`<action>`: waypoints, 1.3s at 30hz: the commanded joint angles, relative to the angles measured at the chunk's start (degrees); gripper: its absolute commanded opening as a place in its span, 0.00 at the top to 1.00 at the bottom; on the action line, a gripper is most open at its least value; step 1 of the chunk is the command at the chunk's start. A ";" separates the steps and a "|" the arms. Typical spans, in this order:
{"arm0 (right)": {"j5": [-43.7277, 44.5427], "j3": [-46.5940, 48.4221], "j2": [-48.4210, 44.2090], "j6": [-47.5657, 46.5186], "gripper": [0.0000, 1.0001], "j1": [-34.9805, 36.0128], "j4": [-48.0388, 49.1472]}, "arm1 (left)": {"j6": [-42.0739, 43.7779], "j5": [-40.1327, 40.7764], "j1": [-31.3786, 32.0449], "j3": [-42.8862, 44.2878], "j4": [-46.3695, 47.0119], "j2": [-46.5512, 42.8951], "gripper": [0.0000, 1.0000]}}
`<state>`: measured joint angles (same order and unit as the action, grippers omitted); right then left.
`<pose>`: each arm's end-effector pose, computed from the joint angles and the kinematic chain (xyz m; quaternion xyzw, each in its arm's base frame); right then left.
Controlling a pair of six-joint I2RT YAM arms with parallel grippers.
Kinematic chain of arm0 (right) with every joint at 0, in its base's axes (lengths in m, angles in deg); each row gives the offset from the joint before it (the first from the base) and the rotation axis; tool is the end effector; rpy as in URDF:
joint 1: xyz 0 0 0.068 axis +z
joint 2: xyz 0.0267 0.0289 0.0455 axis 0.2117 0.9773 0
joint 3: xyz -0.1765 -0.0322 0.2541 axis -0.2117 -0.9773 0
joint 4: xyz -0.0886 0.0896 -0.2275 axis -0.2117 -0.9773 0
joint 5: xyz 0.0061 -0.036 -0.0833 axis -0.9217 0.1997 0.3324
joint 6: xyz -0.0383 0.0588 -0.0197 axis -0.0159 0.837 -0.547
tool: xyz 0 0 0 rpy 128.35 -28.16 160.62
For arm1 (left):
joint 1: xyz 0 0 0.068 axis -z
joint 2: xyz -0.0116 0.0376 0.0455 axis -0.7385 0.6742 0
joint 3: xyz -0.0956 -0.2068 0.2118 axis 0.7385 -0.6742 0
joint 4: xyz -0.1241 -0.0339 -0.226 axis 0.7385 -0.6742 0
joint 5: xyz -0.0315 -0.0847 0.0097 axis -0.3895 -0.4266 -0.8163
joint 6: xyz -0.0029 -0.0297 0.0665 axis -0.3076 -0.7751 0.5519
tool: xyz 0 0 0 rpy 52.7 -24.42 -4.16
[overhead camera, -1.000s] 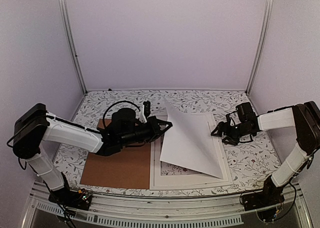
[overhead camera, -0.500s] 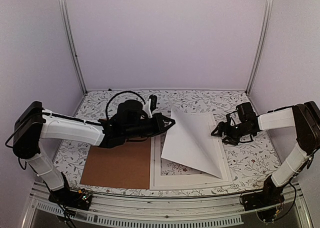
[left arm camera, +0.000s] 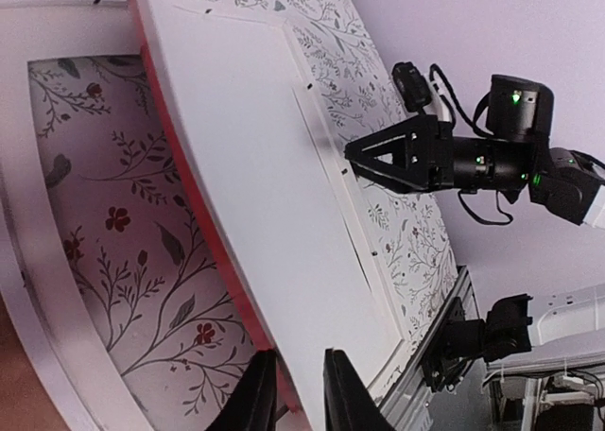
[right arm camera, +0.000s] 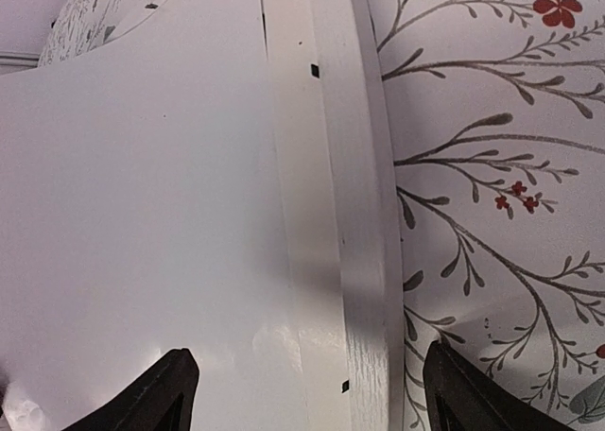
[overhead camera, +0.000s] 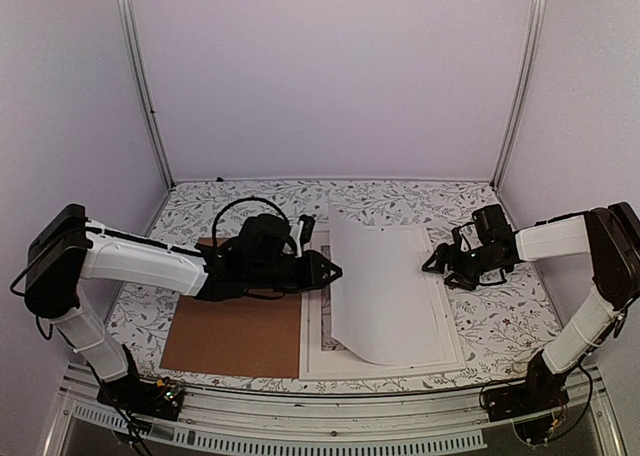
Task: Put the photo into the frame
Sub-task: Place the photo on the mat board.
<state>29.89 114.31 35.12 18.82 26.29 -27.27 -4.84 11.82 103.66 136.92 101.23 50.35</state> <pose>0.2885 0.0983 0.1614 0.0687 0.9373 0.2922 0.1772 0.2091 -0.3206 0.2318 0.0447 0.8531 -0.4461 0.2670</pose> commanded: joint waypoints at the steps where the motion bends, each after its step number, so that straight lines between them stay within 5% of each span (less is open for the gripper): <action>1: -0.13 0.08 0.65 -0.64 0.14 -0.44 -0.75 | -1.18 -1.64 -0.19 -1.94 -0.25 0.80 0.76; 5: 0.06 -0.13 0.63 -0.74 0.14 -0.44 -0.61 | -2.16 -2.08 -0.82 -4.30 0.32 0.89 0.67; 19: -0.72 -1.63 0.95 -0.50 0.14 -0.44 1.12 | -1.05 -2.22 -3.88 -6.84 0.41 3.82 0.65; 33: -0.38 -1.25 0.61 -0.85 0.14 -0.40 0.57 | -3.20 -7.44 -5.77 -8.34 7.27 4.50 0.99; 39: -0.42 -0.04 -0.26 -1.14 0.13 -0.65 -0.89 | -6.56 -9.05 -5.95 -11.58 12.87 -0.61 1.00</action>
<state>29.28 113.79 35.12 18.42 26.03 -26.11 -8.91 5.02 98.30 127.32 107.55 54.20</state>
